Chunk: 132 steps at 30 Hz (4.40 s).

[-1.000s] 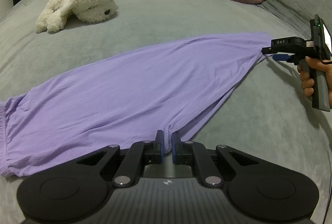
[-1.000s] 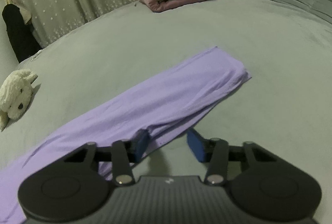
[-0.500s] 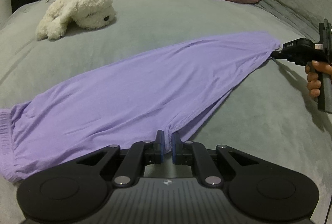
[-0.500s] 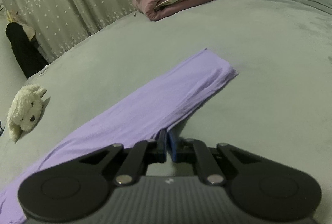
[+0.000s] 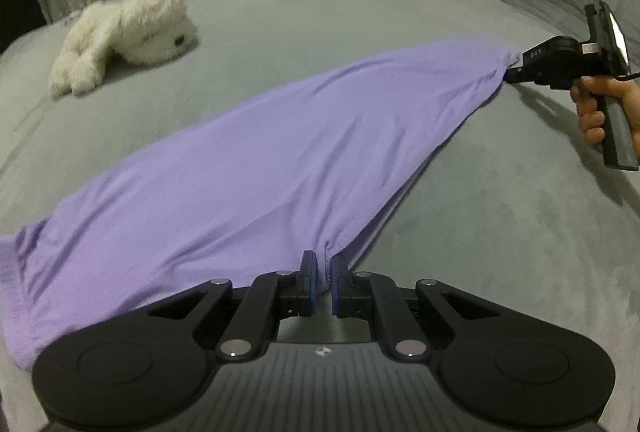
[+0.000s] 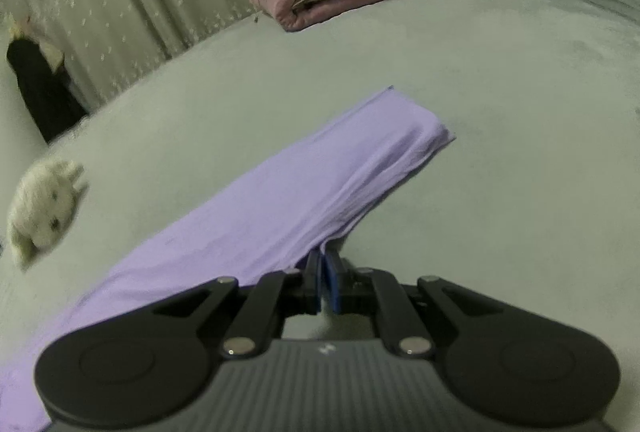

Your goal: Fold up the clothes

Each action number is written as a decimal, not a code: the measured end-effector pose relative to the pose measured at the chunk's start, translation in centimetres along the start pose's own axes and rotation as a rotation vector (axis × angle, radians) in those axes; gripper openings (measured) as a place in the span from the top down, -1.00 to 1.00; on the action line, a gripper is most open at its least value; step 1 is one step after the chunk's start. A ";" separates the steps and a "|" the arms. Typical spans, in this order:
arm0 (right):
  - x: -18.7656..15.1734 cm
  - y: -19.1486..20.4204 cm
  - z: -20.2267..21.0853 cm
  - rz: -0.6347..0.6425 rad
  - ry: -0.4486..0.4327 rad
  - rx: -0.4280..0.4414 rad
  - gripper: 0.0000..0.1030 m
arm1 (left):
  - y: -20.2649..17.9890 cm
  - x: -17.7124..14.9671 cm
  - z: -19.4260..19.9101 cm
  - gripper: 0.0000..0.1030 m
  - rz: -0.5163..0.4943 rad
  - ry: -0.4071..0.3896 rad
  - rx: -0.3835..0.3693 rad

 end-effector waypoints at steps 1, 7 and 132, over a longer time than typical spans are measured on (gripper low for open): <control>-0.1 0.2 -0.1 0.023 -0.004 -0.006 0.92 | 0.1 0.0 -0.2 0.86 0.006 0.006 -0.001; 0.0 -0.8 0.3 0.021 -0.005 0.028 0.89 | 0.7 0.0 0.4 0.53 0.072 0.014 -0.067; -1.7 17.9 -4.8 1.059 -0.134 0.259 0.21 | 3.5 0.5 -0.2 0.39 0.281 -0.067 0.027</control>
Point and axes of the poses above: each gripper's, at about its wrist camera, not at the fingertips, and z roughly against the way its jaws point, y to its left, x to its top, the point moved 3 cm from there along -z, roughly the way its jaws point, and after that the axes turned 5 degrees about -y, right-handed, at the moved point
